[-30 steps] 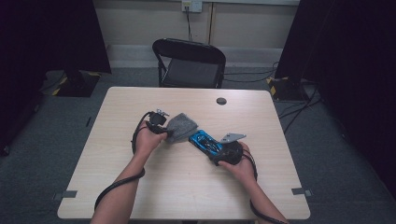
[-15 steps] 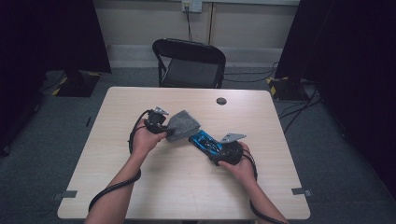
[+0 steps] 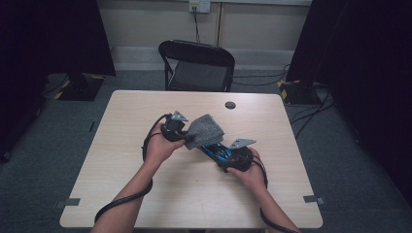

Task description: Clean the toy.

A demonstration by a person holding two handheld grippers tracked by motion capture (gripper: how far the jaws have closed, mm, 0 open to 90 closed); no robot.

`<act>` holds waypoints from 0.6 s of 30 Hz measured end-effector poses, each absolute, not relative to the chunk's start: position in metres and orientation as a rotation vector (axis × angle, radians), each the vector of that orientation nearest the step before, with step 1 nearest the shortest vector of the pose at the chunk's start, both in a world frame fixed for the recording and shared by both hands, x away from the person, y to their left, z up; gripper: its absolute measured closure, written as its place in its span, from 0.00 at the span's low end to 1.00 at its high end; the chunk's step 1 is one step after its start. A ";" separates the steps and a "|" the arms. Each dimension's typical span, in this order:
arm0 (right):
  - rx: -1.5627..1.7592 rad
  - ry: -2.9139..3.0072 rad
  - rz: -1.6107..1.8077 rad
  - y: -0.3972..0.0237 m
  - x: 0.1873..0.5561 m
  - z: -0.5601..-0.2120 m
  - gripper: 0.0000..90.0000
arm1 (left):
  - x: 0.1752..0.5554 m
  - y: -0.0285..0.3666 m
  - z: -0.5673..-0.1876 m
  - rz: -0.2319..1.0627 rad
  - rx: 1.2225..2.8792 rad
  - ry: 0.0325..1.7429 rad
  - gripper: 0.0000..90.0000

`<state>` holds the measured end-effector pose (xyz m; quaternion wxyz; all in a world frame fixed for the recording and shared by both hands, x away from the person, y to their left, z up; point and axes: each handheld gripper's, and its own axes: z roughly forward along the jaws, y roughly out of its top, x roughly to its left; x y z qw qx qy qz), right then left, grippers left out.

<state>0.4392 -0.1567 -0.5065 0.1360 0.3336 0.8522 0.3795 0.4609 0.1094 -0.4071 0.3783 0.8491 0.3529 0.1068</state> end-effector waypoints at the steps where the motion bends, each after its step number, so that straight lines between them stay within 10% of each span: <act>1: 0.966 2.468 1.099 -0.157 0.439 -0.506 0.26 | 0.460 0.108 -0.407 0.270 2.174 0.894 0.84; 18: 0.966 2.468 1.099 -0.157 0.439 -0.506 0.26 | 0.439 0.074 -0.425 0.196 2.249 0.789 0.84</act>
